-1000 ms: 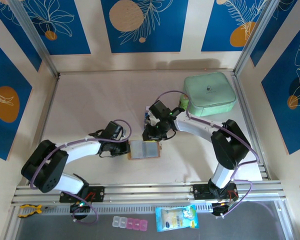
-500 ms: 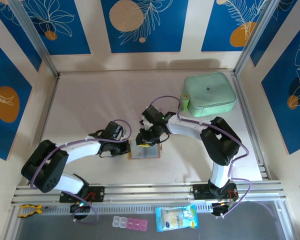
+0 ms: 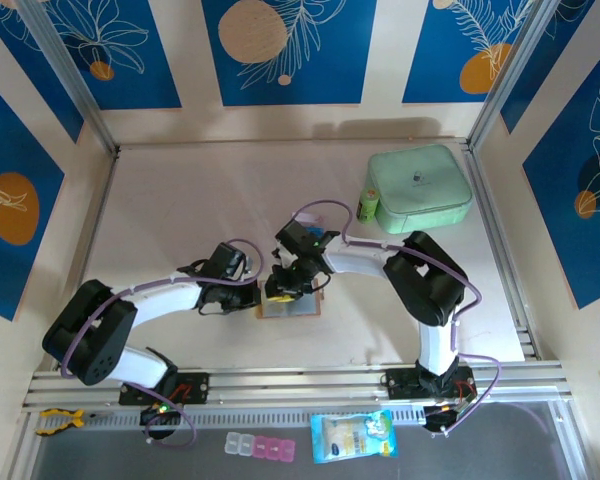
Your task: Take the credit cards out of the card holder
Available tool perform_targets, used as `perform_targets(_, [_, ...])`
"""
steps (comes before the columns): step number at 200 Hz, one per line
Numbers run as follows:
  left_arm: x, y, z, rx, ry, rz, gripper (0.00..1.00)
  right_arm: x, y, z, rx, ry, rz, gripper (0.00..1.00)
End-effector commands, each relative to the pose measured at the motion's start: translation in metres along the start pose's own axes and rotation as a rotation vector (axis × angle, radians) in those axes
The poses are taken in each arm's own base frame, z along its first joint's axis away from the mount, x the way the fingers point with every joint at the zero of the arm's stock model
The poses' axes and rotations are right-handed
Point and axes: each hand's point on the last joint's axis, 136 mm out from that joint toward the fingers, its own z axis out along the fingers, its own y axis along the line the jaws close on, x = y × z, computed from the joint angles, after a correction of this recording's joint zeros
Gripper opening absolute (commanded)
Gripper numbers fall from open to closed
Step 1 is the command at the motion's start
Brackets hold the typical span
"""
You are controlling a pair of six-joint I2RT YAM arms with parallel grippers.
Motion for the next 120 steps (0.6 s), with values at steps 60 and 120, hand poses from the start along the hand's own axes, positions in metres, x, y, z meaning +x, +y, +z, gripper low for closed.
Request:
perform_targets(60, [0.011,0.017,0.002,-0.058,0.051,-0.011,0.0,0.01,-0.027,0.004,0.122,0.024,0.038,0.26])
perform_targets(120, [0.01,0.018,0.001,-0.057,0.054,-0.011,0.0,0.014,-0.036,-0.007,0.129,0.009,0.032,0.26])
